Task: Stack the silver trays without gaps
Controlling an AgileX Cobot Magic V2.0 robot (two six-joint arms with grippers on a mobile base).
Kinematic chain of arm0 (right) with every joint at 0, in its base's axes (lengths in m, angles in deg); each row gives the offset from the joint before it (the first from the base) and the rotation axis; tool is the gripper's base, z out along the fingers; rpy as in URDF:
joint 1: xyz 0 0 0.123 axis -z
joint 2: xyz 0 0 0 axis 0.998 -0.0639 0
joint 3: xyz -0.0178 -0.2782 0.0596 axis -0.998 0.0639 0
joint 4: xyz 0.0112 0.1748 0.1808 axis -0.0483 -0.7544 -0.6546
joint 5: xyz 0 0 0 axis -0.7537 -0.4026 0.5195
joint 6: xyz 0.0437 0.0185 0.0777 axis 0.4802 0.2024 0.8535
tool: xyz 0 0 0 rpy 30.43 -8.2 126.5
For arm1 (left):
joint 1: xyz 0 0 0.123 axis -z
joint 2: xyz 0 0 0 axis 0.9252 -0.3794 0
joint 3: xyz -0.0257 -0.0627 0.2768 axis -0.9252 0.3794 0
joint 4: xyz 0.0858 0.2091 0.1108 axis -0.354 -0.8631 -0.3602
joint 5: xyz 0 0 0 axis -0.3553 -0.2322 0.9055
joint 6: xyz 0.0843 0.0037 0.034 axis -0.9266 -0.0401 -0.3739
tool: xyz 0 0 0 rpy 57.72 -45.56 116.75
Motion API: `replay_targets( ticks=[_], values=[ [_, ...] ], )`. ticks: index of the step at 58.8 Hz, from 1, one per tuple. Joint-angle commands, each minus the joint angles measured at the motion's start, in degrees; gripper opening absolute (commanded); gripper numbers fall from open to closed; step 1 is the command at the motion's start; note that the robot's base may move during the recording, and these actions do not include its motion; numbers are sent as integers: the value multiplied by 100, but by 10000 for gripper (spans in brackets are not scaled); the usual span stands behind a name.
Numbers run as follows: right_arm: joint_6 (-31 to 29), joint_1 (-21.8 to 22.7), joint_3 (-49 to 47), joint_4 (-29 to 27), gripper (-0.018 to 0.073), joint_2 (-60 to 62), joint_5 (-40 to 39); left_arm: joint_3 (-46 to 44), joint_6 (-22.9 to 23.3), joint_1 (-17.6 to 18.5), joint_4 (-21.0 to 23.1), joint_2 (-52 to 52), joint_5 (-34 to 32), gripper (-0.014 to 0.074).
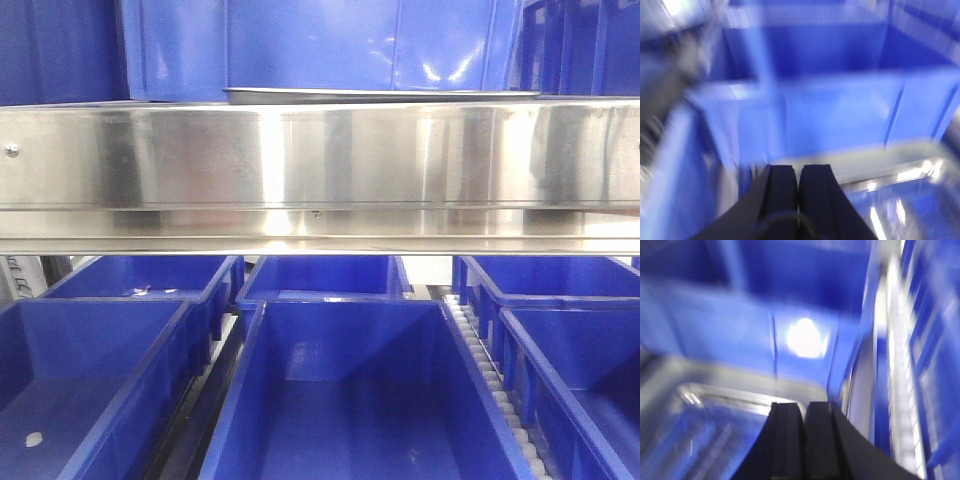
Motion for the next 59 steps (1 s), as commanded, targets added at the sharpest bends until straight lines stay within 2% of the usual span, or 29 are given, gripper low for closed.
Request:
replay_targets(
  ticks=[1, 11, 22, 38, 43, 52, 59],
  values=[
    [-146, 2, 395, 97, -60, 649, -384, 255, 23, 275, -179, 589, -146, 3],
    [-278, 2, 1402, 97, -60, 2153, -973, 1479, 74, 769, -313, 1959, -732, -7],
    [-278, 2, 2505, 0, -60, 3878, -1173, 3051, 335, 780, -692, 3596, -844, -7],
    [-278, 2, 3816, -431, -60, 5763, -1113, 4833, 335, 780, -785, 5599, -844, -7],
    [-278, 2, 4089, -586, -60, 6126, -1050, 5106, 335, 780, -741, 6038, -833, -7],
    [-278, 2, 4142, -1183, -60, 6316, -1042, 5182, 335, 780, -537, 6621, -824, -7],
    [-278, 2, 4142, -1184, -60, 6327, -1042, 5182, 335, 780, -548, 6948, -824, -7]
  ],
)
